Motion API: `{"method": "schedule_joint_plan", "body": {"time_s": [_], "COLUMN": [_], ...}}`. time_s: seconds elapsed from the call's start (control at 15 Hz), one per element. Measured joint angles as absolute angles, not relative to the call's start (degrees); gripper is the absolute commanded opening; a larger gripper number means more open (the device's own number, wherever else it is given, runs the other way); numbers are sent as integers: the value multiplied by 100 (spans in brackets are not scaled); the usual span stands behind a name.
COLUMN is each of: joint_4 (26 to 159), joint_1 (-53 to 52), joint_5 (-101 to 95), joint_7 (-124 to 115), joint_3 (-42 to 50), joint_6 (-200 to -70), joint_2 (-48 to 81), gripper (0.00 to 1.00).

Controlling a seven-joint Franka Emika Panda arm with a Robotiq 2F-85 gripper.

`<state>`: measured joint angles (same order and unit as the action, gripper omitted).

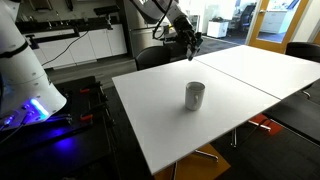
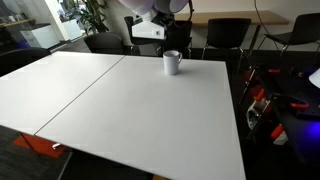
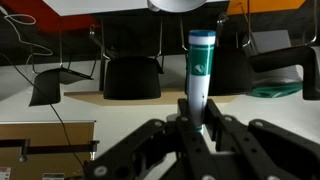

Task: Place the marker inside the mug

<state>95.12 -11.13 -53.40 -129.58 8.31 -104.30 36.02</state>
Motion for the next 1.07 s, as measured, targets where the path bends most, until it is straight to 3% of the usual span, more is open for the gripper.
{"method": "schedule_joint_plan", "body": {"time_s": [0.13,0.2,1.07], "joint_4": [9491,9486,9227], "joint_1": [-1089,-1089,-1059], "joint_5": [-5340,-5340,-5811], "joint_7": [-12948,-12945,-13104], "joint_3": [816,814,791], "joint_6": [-10429,-10428,-9971], "joint_2": [3624,3624,4245], "gripper": [20,5,5]}}
